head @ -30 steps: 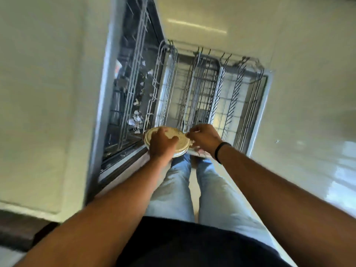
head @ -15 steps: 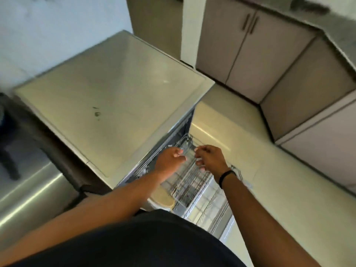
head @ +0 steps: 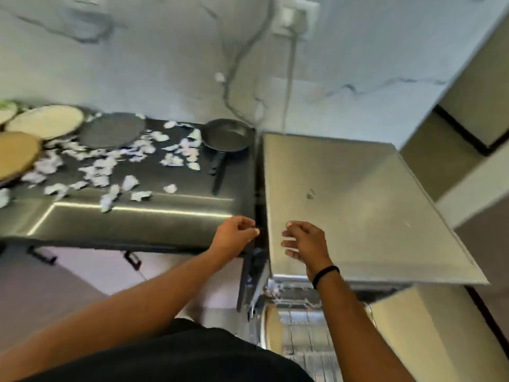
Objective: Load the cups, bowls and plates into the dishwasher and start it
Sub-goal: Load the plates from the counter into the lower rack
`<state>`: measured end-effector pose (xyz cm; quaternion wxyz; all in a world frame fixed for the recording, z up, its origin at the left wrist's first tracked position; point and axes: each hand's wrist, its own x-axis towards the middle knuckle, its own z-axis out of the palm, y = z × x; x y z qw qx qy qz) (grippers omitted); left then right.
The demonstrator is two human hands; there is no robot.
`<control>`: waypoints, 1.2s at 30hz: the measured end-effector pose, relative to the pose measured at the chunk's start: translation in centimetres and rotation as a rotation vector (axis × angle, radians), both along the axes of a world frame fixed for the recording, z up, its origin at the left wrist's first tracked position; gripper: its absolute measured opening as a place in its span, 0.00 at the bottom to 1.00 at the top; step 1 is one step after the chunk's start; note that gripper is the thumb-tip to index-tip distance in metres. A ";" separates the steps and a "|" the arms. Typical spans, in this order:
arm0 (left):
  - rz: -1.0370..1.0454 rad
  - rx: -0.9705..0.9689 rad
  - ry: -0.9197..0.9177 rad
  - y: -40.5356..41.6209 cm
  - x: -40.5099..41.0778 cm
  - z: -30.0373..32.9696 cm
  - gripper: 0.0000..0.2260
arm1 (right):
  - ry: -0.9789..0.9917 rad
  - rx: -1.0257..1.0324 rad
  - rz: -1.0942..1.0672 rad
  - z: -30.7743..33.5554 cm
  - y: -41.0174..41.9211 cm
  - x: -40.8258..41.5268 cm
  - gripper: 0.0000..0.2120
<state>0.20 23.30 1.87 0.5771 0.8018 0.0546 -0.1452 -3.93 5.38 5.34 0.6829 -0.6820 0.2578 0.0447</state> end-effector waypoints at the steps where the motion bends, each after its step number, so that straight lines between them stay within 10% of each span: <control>1: 0.062 -0.014 -0.011 2.1 0.4 0.4 0.09 | -0.012 -0.015 0.064 0.3 1.9 1.2 0.03; 16: 0.648 -0.138 -0.042 34.6 9.8 1.4 0.08 | -0.043 -0.044 0.590 1.5 36.0 18.8 0.04; 28: 0.626 -0.157 0.009 46.1 24.5 0.3 0.08 | 0.013 -0.080 0.370 -0.1 48.3 31.6 0.07; 36: 0.702 -0.134 0.100 47.7 31.1 -0.1 0.06 | -0.124 -0.680 0.557 -2.3 49.7 38.1 0.13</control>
